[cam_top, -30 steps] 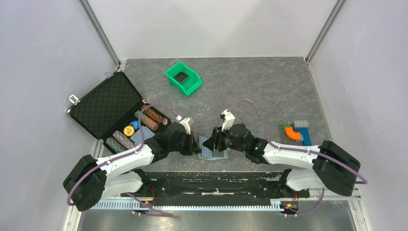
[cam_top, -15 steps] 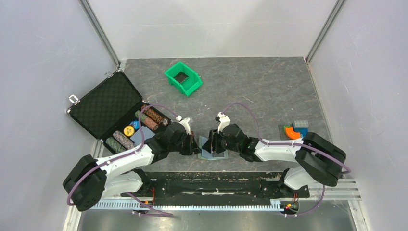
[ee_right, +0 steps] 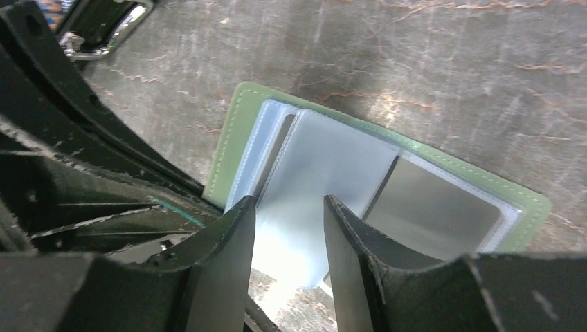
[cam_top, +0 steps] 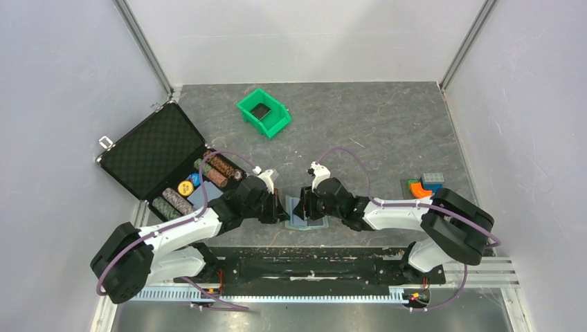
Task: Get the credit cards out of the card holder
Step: Open the card holder at the center of the board.
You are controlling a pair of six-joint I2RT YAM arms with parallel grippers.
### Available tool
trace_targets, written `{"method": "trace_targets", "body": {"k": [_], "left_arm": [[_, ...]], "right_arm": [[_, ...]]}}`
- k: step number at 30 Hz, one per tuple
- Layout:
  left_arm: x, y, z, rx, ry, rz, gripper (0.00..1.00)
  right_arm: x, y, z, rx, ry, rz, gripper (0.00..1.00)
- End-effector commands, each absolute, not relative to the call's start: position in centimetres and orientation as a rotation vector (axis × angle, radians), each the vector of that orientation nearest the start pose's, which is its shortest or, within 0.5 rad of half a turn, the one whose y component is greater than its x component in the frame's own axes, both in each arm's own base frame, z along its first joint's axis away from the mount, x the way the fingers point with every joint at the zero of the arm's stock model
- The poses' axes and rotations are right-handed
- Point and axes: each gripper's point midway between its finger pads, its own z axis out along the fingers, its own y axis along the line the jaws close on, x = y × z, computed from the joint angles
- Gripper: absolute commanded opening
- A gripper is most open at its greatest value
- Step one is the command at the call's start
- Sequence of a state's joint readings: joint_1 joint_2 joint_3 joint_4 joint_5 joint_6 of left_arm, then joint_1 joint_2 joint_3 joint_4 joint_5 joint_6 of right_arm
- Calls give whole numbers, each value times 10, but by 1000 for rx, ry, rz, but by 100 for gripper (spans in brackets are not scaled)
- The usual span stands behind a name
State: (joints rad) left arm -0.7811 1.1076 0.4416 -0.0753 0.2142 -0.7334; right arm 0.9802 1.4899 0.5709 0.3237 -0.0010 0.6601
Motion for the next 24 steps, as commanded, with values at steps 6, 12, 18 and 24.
{"method": "trace_targets", "body": {"k": [6, 12, 18, 24], "left_arm": [[162, -254, 70, 168, 2465, -996, 2], [162, -250, 68, 145, 2482, -968, 9], [162, -248, 68, 148, 2479, -962, 11], [161, -255, 76, 174, 2446, -1018, 2]], "right_arm": [[213, 297, 49, -365, 2295, 583, 42], [220, 270, 63, -328, 2263, 449, 43], [222, 264, 100, -325, 2170, 488, 43], [205, 303, 124, -369, 2059, 822, 48]]}}
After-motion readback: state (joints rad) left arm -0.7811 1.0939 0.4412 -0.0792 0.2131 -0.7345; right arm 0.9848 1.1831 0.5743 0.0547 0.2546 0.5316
